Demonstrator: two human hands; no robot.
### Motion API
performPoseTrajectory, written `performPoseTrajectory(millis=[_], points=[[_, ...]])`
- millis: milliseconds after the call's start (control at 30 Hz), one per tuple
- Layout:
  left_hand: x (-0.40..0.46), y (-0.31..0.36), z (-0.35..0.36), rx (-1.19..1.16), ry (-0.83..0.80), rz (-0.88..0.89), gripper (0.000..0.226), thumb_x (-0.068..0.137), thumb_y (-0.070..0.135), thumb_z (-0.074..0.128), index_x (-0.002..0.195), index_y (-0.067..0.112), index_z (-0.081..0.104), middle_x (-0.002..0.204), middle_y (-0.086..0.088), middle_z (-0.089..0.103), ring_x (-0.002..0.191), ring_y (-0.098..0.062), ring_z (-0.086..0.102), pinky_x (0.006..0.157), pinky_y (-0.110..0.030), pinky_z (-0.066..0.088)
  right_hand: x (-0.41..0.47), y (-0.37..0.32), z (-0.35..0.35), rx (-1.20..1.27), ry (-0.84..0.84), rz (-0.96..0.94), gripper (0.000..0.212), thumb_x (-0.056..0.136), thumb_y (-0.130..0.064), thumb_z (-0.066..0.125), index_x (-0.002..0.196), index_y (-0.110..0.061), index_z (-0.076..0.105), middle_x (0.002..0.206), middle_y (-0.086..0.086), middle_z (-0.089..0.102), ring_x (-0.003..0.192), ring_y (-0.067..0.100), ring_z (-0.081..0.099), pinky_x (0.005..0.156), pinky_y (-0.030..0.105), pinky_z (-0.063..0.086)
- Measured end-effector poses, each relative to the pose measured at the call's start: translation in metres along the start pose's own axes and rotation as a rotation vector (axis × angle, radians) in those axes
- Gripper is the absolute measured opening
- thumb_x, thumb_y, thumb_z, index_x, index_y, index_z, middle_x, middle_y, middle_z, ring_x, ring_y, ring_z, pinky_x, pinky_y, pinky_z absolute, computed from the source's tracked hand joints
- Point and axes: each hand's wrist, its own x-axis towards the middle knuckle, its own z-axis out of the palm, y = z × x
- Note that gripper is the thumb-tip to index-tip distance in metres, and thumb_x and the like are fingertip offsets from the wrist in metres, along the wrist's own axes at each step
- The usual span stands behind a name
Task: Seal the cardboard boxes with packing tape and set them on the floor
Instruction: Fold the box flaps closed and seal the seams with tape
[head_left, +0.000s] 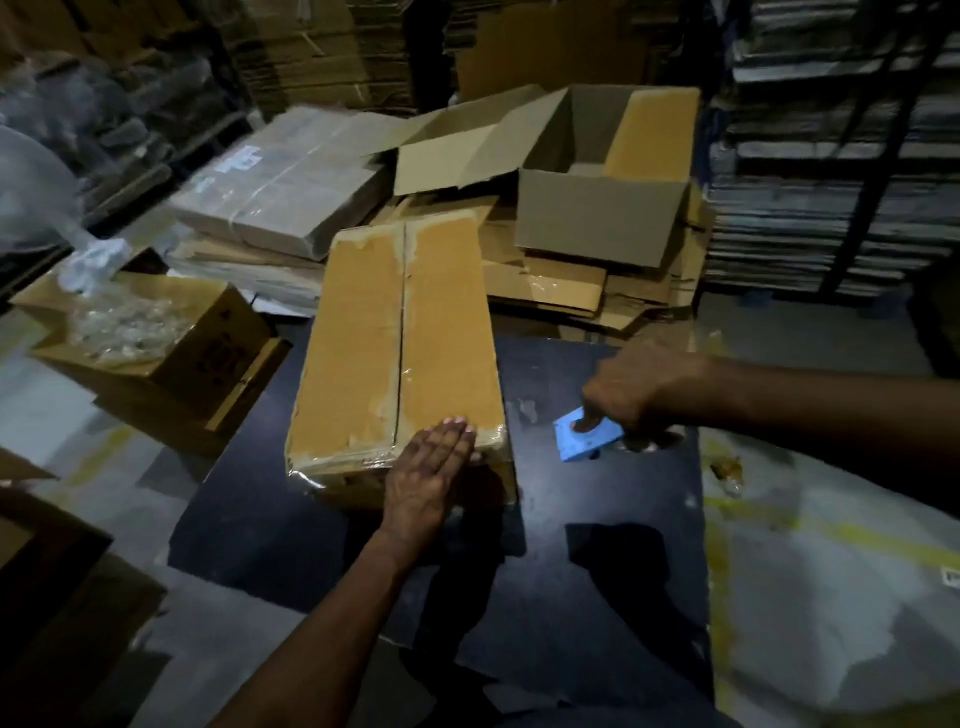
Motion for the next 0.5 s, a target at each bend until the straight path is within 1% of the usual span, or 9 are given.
performPoseTrajectory(millis=[67, 100, 167, 233, 300, 333, 367, 433, 500], points=[[0.001, 0.000, -0.003, -0.009, -0.040, 0.010, 0.071, 0.081, 0.027, 0.052, 0.147, 0.002, 0.054, 0.155, -0.016, 0.050, 0.142, -0.030, 0.050, 0.117, -0.045, 0.037, 0.012, -0.010, 0.016, 0.095, 0.039, -0.026, 0.049, 0.090, -0.045, 0.070, 0.137, -0.043, 0.056, 0.123, -0.002, 0.067, 0.108, 0.025, 0.065, 0.084, 0.038, 0.056], [0.001, 0.001, -0.006, -0.007, -0.057, 0.003, 0.073, 0.080, 0.029, 0.051, 0.147, 0.001, 0.054, 0.155, -0.016, 0.050, 0.142, -0.031, 0.050, 0.117, -0.045, 0.036, 0.019, -0.015, 0.025, 0.145, 0.039, -0.031, 0.056, 0.087, -0.041, 0.072, 0.140, -0.043, 0.054, 0.121, -0.001, 0.067, 0.108, 0.026, 0.065, 0.083, 0.038, 0.055], [0.002, 0.003, -0.009, -0.011, -0.072, -0.004, 0.070, 0.083, 0.029, 0.052, 0.148, 0.001, 0.054, 0.155, -0.016, 0.050, 0.142, -0.030, 0.050, 0.118, -0.045, 0.036, 0.029, -0.025, 0.036, 0.230, 0.026, -0.033, 0.067, 0.083, -0.033, 0.075, 0.145, -0.042, 0.052, 0.120, 0.000, 0.066, 0.108, 0.026, 0.064, 0.077, 0.035, 0.053], [0.004, 0.003, -0.010, -0.021, -0.073, -0.008, 0.062, 0.090, 0.027, 0.053, 0.147, 0.003, 0.055, 0.154, -0.014, 0.051, 0.141, -0.028, 0.051, 0.117, -0.044, 0.039, 0.037, -0.032, 0.036, 0.269, 0.047, -0.030, 0.066, 0.084, -0.033, 0.076, 0.145, -0.042, 0.051, 0.122, 0.001, 0.065, 0.108, 0.026, 0.063, 0.073, 0.034, 0.046], [0.006, 0.001, -0.009, -0.009, -0.067, -0.011, 0.053, 0.096, 0.026, 0.054, 0.144, 0.005, 0.060, 0.150, -0.013, 0.056, 0.137, -0.027, 0.057, 0.113, -0.043, 0.044, 0.045, -0.036, 0.035, 0.332, 0.076, -0.003, 0.059, 0.085, -0.031, 0.076, 0.140, -0.036, 0.056, 0.119, 0.001, 0.065, 0.099, 0.025, 0.061, 0.072, 0.035, 0.046], [0.008, 0.001, -0.010, 0.006, -0.062, -0.014, 0.048, 0.098, 0.026, 0.056, 0.141, 0.006, 0.063, 0.148, -0.012, 0.059, 0.133, -0.026, 0.060, 0.111, -0.043, 0.048, 0.048, -0.041, 0.037, 0.334, 0.073, 0.018, 0.052, 0.085, -0.028, 0.075, 0.135, -0.034, 0.060, 0.117, 0.001, 0.065, 0.095, 0.024, 0.060, 0.073, 0.036, 0.047], [0.010, 0.001, -0.011, 0.020, -0.055, -0.023, 0.044, 0.099, 0.025, 0.060, 0.139, 0.007, 0.065, 0.145, -0.011, 0.061, 0.130, -0.026, 0.063, 0.108, -0.042, 0.051, 0.053, -0.046, 0.045, 0.288, 0.062, 0.031, 0.045, 0.085, -0.026, 0.074, 0.128, -0.033, 0.064, 0.118, -0.001, 0.066, 0.096, 0.024, 0.061, 0.075, 0.037, 0.048], [0.014, 0.003, -0.014, 0.030, -0.052, -0.038, 0.041, 0.095, 0.021, 0.066, 0.134, 0.008, 0.069, 0.141, -0.011, 0.065, 0.125, -0.026, 0.066, 0.102, -0.042, 0.056, 0.062, -0.062, 0.069, 0.200, -0.028, 0.066, 0.025, 0.087, -0.025, 0.073, 0.111, -0.029, 0.067, 0.125, -0.003, 0.064, 0.109, 0.027, 0.061, 0.083, 0.042, 0.047], [0.015, 0.005, -0.016, 0.029, -0.064, -0.034, 0.040, 0.092, 0.018, 0.069, 0.131, 0.007, 0.071, 0.138, -0.012, 0.066, 0.123, -0.027, 0.068, 0.097, -0.043, 0.059, 0.073, -0.070, 0.102, 0.305, -0.123, 0.083, 0.027, 0.094, -0.029, 0.065, 0.121, -0.026, 0.067, 0.136, -0.001, 0.060, 0.121, 0.027, 0.057, 0.093, 0.043, 0.047]])
